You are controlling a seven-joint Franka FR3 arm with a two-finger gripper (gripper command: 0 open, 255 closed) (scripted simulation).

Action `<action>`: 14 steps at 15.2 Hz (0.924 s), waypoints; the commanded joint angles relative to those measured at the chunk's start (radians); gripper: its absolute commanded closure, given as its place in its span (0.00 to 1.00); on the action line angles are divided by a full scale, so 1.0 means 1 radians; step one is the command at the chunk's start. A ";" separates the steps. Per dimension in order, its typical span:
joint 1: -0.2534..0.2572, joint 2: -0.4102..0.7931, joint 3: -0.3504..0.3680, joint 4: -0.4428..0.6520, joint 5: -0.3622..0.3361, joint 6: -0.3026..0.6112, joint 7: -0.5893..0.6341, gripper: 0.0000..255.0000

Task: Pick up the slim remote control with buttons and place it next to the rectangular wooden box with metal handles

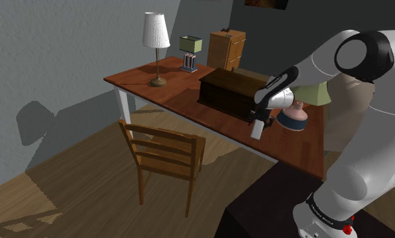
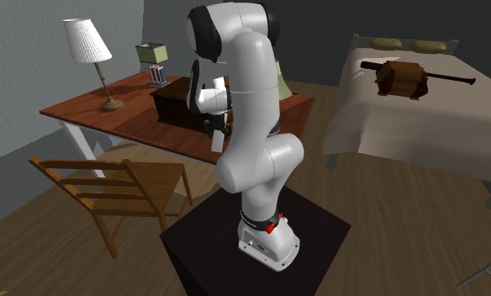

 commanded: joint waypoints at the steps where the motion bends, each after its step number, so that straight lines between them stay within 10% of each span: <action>1: 0.002 0.035 0.005 -0.013 0.002 -0.002 -0.001 1.00; 5: 0.002 0.035 0.004 -0.013 0.002 -0.002 -0.001 1.00; 6: 0.003 0.024 0.002 -0.015 -0.003 -0.010 0.002 0.00; 14: 0.014 -0.061 -0.016 -0.014 -0.041 -0.094 0.029 0.00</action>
